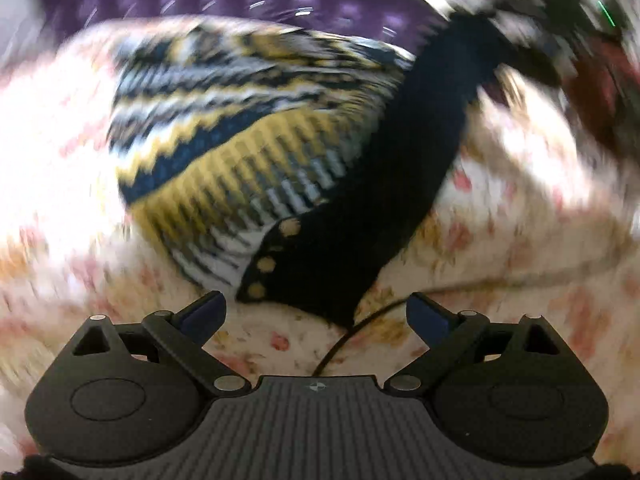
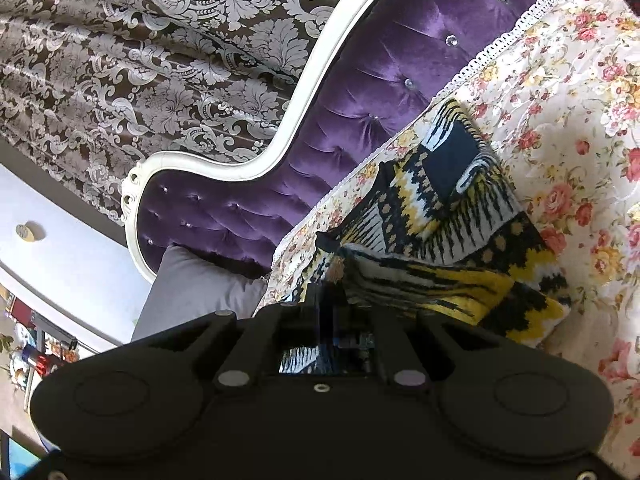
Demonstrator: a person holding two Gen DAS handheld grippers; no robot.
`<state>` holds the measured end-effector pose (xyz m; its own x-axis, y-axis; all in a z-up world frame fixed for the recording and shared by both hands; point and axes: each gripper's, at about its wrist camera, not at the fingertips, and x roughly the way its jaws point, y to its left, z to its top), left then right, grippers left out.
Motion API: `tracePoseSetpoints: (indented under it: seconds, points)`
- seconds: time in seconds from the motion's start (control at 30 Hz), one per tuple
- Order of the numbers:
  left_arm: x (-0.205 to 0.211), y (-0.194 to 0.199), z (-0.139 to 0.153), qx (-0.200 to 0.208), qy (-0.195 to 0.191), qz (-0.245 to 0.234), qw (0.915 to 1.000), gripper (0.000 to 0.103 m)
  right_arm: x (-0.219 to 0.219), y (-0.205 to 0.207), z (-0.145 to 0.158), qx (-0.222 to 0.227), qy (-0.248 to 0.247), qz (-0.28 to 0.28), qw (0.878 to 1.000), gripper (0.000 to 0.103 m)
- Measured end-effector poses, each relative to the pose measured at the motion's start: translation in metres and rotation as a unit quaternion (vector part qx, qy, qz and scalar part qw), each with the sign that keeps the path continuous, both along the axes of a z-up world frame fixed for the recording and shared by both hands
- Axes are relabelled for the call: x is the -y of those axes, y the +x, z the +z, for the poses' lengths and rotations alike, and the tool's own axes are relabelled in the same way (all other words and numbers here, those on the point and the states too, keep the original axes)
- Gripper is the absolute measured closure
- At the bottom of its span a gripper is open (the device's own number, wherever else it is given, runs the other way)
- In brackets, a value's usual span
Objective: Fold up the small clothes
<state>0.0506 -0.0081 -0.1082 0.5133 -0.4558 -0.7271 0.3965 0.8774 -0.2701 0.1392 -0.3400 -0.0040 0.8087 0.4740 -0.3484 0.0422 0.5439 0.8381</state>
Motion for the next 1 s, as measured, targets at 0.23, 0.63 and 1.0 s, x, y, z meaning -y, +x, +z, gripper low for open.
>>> tracePoseSetpoints:
  seconds: [0.23, 0.63, 1.0]
  points:
    - [-0.031, 0.026, -0.014, -0.037, -0.090, 0.124, 0.9874, 0.005, 0.004, -0.003, -0.003, 0.001, 0.002, -0.001, 1.000, 0.089]
    - [-0.051, 0.042, -0.019, -0.070, -0.207, 0.192, 0.9567, 0.090, 0.011, -0.020, -0.007, -0.002, 0.001, -0.011, 1.000, 0.089]
    - [-0.079, 0.074, 0.061, 0.030, -0.233, 0.177, 0.9556, 0.090, 0.019, -0.036, 0.005, 0.014, 0.006, -0.015, 1.000, 0.089]
